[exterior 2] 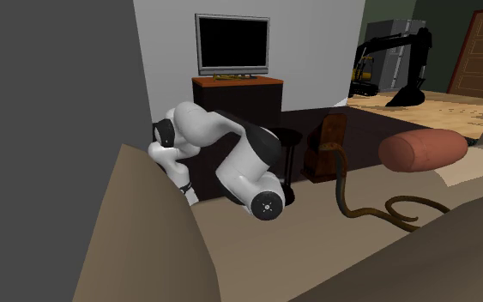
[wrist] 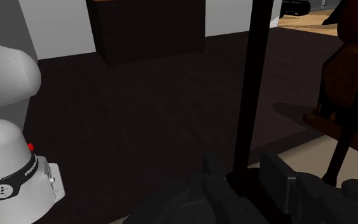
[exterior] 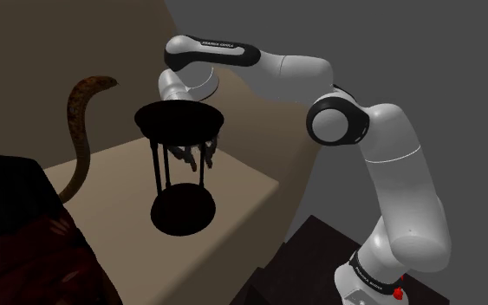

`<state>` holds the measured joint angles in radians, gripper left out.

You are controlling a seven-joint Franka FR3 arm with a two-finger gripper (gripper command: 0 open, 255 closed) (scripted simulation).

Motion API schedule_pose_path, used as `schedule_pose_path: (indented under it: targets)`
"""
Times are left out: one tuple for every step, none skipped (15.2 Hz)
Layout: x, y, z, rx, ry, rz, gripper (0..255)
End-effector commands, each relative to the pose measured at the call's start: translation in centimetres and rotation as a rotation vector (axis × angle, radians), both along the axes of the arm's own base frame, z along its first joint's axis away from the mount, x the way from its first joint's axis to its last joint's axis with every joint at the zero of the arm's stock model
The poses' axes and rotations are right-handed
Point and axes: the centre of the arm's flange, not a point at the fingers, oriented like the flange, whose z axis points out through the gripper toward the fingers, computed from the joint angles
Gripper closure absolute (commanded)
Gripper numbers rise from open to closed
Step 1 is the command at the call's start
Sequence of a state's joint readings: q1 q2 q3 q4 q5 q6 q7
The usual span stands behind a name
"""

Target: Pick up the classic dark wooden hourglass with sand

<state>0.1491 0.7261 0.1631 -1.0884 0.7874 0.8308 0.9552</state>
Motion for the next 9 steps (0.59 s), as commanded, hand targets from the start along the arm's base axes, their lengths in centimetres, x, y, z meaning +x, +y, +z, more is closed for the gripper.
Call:
schedule_pose_path:
  targets:
    - [-0.01,0.01,-0.04,0.0,0.0,0.0,255]
    - [-0.02,0.01,-0.04,0.0,0.0,0.0,255]
    - [-0.02,0.01,-0.04,0.0,0.0,0.0,255]
    - [-0.01,0.01,-0.04,0.0,0.0,0.0,255]
    - [-0.01,0.01,-0.04,0.0,0.0,0.0,255]
    - [-0.01,0.02,-0.04,0.0,0.0,0.0,255]
    - [-0.01,0.02,-0.03,0.0,0.0,0.0,255]
    - [-0.01,-0.01,-0.09,0.0,0.0,0.0,255]
    - [-0.01,-0.01,0.44,0.0,0.0,0.0,255]
